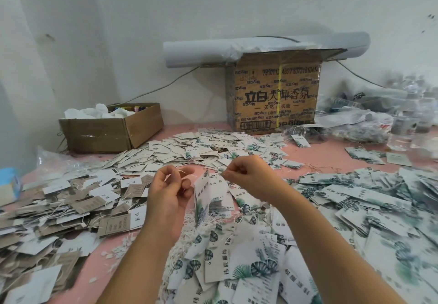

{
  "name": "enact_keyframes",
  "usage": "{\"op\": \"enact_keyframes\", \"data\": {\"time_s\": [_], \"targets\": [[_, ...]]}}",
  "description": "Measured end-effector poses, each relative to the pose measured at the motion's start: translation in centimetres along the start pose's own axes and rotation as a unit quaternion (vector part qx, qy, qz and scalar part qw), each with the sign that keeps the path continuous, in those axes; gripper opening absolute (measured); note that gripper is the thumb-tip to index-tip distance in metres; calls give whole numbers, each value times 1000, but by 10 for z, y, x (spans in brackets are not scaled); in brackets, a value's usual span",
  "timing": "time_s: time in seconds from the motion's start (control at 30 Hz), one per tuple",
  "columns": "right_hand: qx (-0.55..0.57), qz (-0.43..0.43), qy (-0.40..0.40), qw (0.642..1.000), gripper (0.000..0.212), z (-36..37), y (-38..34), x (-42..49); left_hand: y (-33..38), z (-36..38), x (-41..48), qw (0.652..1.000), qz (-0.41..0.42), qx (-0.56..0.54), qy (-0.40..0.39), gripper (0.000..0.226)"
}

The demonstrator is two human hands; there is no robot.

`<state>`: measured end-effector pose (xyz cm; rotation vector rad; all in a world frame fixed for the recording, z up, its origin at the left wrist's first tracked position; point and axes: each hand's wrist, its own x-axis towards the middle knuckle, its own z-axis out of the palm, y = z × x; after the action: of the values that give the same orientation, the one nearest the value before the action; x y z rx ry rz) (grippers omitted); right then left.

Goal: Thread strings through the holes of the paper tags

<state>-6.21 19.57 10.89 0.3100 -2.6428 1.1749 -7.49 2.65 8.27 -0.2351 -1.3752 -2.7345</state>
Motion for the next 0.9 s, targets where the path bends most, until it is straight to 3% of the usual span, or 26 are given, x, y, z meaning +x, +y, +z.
{"op": "enact_keyframes", "data": {"time_s": [0.3, 0.5, 0.73, 0.9], "targets": [[7, 86, -49, 995, 15, -21, 11, -5, 5, -9, 6, 998, 21, 20, 54, 6], [118, 26, 33, 992, 18, -16, 1, -4, 3, -5, 1, 996, 35, 85, -10, 22], [87, -67, 26, 994, 20, 6, -22, -3, 0, 3, -6, 976, 62, 199, -58, 19], [39, -102, 55, 992, 4, 12, -25, -3, 0, 6, -8, 964, 78, 249, -61, 17]]}}
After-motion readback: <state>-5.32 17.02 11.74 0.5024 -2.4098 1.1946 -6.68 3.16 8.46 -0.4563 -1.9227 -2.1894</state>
